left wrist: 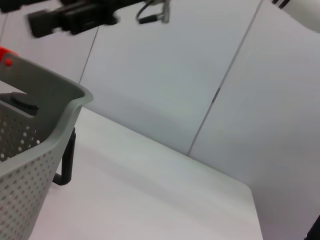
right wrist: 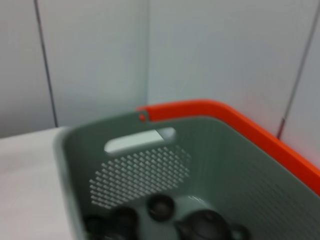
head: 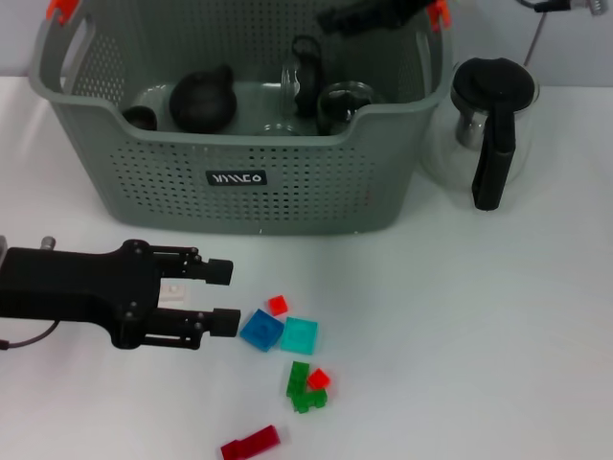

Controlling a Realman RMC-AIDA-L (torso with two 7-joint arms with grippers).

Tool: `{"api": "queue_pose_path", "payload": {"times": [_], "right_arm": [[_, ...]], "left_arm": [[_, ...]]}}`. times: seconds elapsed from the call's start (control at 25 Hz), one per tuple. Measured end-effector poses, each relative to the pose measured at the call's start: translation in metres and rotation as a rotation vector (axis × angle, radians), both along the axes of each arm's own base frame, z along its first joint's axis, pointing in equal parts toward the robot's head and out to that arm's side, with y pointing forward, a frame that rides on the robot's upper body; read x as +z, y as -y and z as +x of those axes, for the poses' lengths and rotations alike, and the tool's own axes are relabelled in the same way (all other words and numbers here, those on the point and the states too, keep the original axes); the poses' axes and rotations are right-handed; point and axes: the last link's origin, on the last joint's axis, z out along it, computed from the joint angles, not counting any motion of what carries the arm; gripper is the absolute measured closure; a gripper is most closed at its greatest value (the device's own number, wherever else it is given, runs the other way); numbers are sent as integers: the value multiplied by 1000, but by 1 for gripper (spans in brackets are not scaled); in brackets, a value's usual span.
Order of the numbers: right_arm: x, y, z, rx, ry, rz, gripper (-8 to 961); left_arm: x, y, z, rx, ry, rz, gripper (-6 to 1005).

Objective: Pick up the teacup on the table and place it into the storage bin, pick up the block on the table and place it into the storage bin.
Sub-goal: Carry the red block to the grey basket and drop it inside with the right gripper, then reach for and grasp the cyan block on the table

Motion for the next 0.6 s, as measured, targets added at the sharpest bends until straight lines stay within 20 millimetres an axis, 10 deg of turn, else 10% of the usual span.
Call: {"api": "queue_pose_path", "payload": {"times": [0.28,0.6], "right_arm": [[0,48,-19,49,27,-263,187],[-39,82,7,-16,258,-398,71]], "left_arm": [[1,0,-2,0,-15,-1,271],[-3,5,-12,-7,-97,-46,269]]}}
